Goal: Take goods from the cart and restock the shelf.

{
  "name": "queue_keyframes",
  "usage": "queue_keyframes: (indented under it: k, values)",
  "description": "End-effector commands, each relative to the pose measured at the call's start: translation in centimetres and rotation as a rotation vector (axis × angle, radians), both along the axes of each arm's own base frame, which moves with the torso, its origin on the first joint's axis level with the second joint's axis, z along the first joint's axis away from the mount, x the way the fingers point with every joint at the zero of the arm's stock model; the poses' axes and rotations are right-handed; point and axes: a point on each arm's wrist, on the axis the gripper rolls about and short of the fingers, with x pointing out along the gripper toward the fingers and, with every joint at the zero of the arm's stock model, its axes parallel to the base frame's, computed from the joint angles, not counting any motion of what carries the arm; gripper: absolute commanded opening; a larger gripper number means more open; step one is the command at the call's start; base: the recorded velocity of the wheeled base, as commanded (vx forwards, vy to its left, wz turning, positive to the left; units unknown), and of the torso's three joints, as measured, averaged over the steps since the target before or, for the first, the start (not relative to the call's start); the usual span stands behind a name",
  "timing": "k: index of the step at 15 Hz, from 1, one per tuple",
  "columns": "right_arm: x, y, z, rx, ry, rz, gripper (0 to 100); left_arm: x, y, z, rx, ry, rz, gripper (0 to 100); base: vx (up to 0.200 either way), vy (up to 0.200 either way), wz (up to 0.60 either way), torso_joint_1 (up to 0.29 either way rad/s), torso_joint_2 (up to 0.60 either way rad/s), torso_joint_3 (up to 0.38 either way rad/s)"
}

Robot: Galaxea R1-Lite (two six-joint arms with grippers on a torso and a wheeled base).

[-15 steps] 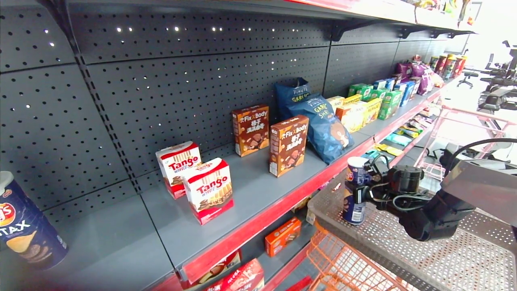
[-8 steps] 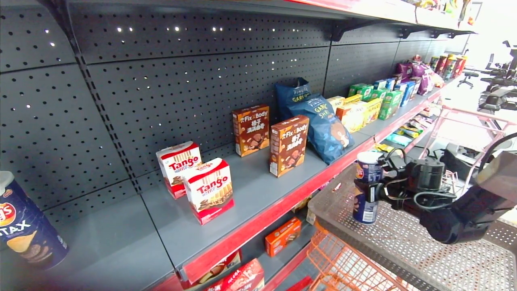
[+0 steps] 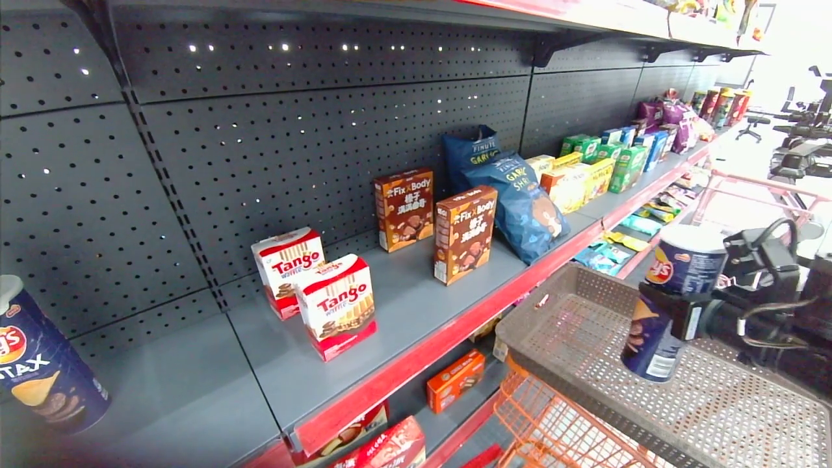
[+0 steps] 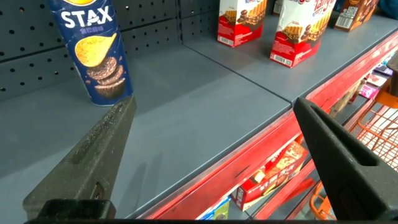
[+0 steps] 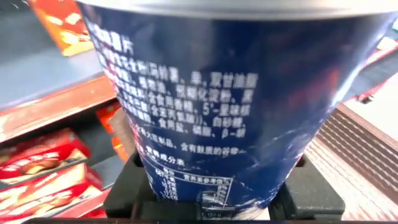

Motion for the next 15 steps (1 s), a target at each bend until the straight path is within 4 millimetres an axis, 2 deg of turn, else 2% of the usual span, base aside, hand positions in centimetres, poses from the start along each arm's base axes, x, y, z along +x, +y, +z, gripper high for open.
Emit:
queue_keyframes:
  k: [1, 3, 5, 7, 10, 13, 15]
  values:
    - [-9.4, -1.6, 3.1, 0.029, -0.113, -0.106, 0, 0.0, 0.0, 0.0, 0.000, -0.001, 0.000, 100, 0.000, 0.000, 0.00, 0.000, 0.00, 0.000]
    - [-13.0, -2.7, 2.7, 0.021, -0.114, -0.204, 0, 0.0, 0.0, 0.0, 0.000, -0.001, 0.000, 100, 0.000, 0.000, 0.00, 0.000, 0.00, 0.000]
    - [-15.0, -2.9, 1.7, 0.014, -0.097, -0.262, 0, 0.0, 0.0, 0.0, 0.000, -0.001, 0.000, 100, 0.000, 0.000, 0.00, 0.000, 0.00, 0.000]
    - [-15.9, -2.9, 1.5, 0.008, -0.079, -0.293, 0, 0.0, 0.0, 0.0, 0.000, -0.001, 0.000, 100, 0.000, 0.000, 0.00, 0.000, 0.00, 0.000]
    - [-17.2, -3.2, 0.3, -0.042, 0.024, -0.438, 0, 0.0, 0.0, 0.0, 0.000, -0.001, 0.000, 100, 0.000, 0.000, 0.00, 0.000, 0.00, 0.000]
    - [-18.1, -3.1, 0.2, -0.034, 0.001, -0.400, 0, 0.0, 0.0, 0.0, 0.000, -0.001, 0.000, 100, 0.000, 0.000, 0.00, 0.000, 0.00, 0.000]
    - [-18.3, -3.1, 0.4, -0.029, -0.014, -0.396, 0, 0.0, 0.0, 0.0, 0.000, -0.001, 0.000, 100, 0.000, 0.000, 0.60, -0.005, 0.01, 0.002]
